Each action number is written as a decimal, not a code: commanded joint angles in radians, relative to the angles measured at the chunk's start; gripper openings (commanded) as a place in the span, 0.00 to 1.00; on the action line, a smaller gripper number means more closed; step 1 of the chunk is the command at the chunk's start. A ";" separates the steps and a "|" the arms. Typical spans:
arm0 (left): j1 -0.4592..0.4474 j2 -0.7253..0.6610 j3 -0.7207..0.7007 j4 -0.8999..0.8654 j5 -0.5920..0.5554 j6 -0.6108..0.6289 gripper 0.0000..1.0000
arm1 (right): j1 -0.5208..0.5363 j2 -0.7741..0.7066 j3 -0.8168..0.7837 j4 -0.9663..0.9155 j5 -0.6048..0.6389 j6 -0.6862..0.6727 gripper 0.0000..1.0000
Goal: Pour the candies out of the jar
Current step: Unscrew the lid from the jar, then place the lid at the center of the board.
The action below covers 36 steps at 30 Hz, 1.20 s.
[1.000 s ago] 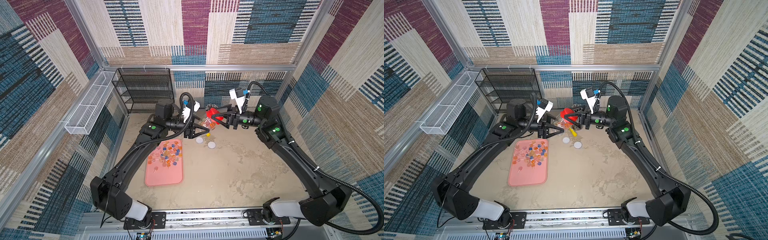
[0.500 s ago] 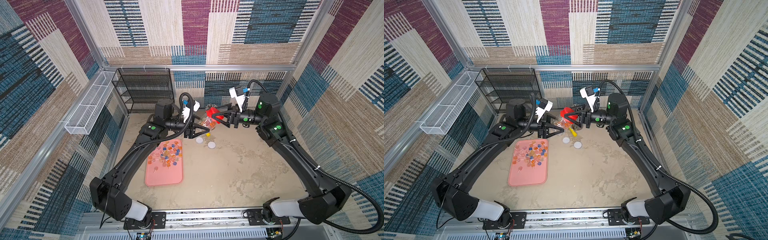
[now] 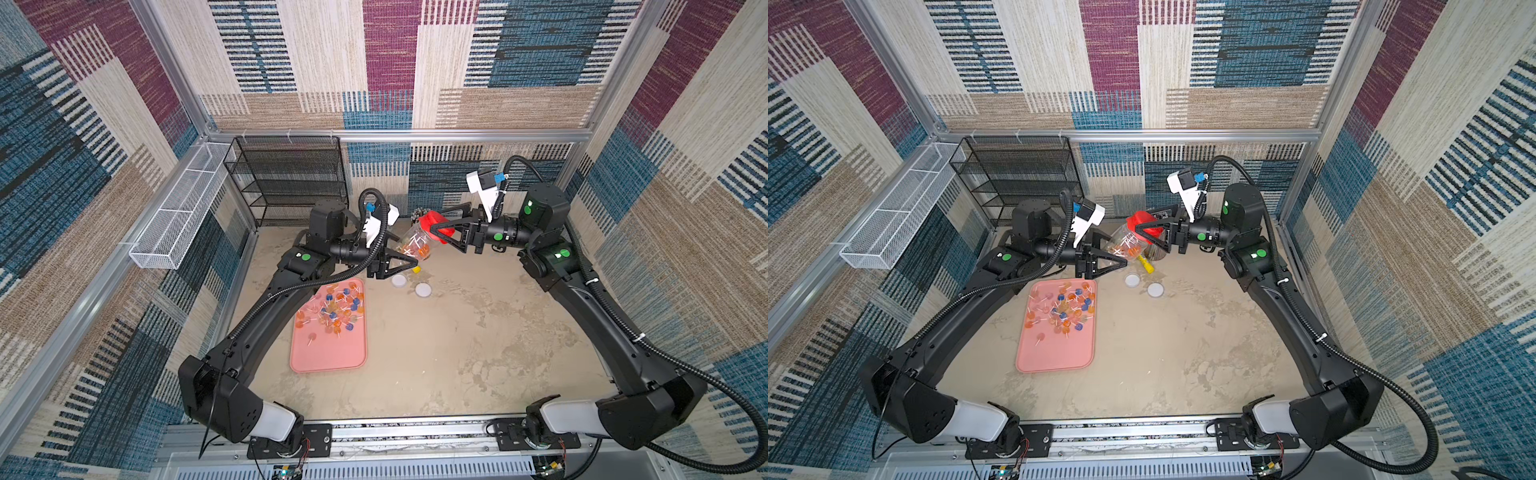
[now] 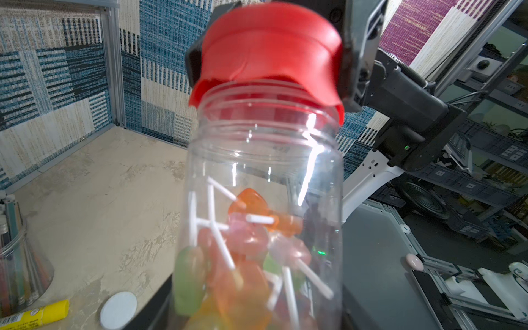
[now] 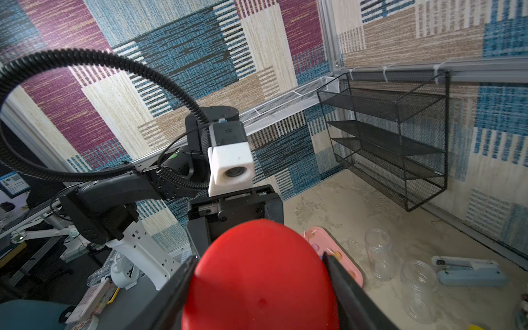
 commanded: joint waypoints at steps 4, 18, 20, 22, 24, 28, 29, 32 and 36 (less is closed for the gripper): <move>0.002 -0.036 -0.095 0.008 -0.111 0.053 0.00 | -0.016 -0.053 -0.112 -0.008 0.220 -0.015 0.56; 0.006 -0.092 -0.193 -0.042 -0.234 0.093 0.00 | -0.016 -0.157 -0.703 0.230 0.770 -0.007 0.56; 0.005 -0.091 -0.190 -0.040 -0.237 0.092 0.00 | -0.016 -0.139 -0.753 0.270 0.846 0.002 0.56; 0.006 -0.089 -0.187 -0.037 -0.237 0.090 0.00 | -0.016 -0.112 -0.792 0.311 0.901 0.015 0.56; 0.005 -0.088 -0.184 -0.040 -0.241 0.090 0.00 | -0.016 -0.076 -0.819 0.348 0.953 0.036 0.56; 0.005 -0.089 -0.179 -0.057 -0.255 0.095 0.00 | -0.016 0.012 -0.827 0.387 1.008 0.062 0.57; 0.005 -0.089 -0.179 -0.064 -0.259 0.099 0.00 | -0.016 0.037 -0.822 0.393 1.011 0.061 0.57; 0.006 -0.092 -0.181 -0.081 -0.271 0.102 0.00 | -0.016 0.101 -0.810 0.404 1.024 0.064 0.58; 0.005 -0.106 -0.194 -0.088 -0.292 0.106 0.00 | -0.016 0.166 -0.794 0.407 1.047 0.065 0.60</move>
